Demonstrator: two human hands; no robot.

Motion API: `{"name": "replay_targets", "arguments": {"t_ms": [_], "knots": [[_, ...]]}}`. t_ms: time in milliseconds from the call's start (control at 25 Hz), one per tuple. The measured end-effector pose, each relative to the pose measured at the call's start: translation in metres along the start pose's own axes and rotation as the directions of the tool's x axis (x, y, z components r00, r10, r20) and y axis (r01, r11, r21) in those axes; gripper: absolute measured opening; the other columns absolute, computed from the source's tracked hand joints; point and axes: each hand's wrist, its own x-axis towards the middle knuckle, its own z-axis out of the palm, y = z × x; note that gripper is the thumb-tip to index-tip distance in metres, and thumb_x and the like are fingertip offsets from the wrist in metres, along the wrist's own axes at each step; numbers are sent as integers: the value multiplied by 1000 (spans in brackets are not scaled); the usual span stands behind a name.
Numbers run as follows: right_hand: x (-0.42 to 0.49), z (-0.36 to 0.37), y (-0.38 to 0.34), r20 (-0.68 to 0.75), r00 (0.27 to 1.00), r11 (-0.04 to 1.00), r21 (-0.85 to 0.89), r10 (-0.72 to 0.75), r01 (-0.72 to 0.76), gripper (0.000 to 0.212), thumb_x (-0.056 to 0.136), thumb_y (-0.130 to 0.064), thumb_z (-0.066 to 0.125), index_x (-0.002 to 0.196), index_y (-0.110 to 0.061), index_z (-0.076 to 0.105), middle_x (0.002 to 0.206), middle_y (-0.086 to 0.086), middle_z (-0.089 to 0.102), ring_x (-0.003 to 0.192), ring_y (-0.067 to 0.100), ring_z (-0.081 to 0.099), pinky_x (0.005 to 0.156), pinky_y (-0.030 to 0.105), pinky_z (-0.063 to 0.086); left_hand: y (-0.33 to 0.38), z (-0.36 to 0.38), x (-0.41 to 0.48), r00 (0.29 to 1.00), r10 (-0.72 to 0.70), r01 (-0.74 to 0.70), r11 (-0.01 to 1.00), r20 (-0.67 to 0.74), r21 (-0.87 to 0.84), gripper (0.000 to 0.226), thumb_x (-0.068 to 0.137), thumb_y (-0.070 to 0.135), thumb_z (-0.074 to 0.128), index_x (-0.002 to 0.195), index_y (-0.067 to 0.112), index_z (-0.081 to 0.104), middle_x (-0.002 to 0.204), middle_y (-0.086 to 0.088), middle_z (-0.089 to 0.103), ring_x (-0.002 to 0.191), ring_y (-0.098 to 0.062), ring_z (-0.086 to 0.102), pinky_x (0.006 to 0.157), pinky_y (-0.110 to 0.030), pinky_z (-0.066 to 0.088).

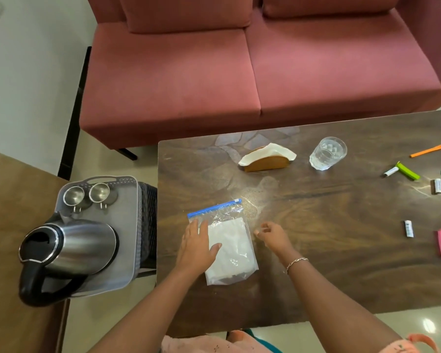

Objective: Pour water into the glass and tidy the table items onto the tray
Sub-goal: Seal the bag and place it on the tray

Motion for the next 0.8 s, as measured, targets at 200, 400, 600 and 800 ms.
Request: {"name": "replay_targets", "arguments": {"t_ms": [200,400,600,800], "knots": [[1,24,26,176,940,940,128,292,-316,38,83,-16,66,63,-18,33,61,0,34,52,13,28,44,24,24,-14,4,-3,999,-35,35,997,6,-67,67,91,36,53,145,14,20,155,-12,13,144,-25,7,114,-38,19],[2,47,40,152,940,940,109,305,-322,33,77,-14,73,59,-10,45,68,5,50,58,14,43,53,25,37,-28,6,-15,992,-120,123,988,34,-95,66,91,34,54,145,18,20,156,-11,9,144,-24,6,112,-41,23],[-5,59,31,99,970,943,235,220,-238,7,76,8,63,79,3,58,85,14,59,66,21,55,46,25,48,-43,6,-32,986,-163,166,980,43,-110,66,92,34,52,145,17,18,156,-9,8,144,-23,8,112,-40,25],[-30,35,-10,59,957,948,-137,-283,289,20,84,4,48,83,-16,48,75,-1,54,65,13,49,49,14,34,-43,-7,-31,993,-115,110,977,-16,-185,66,92,32,53,145,13,19,154,-11,15,143,-23,11,114,-36,24]]}}
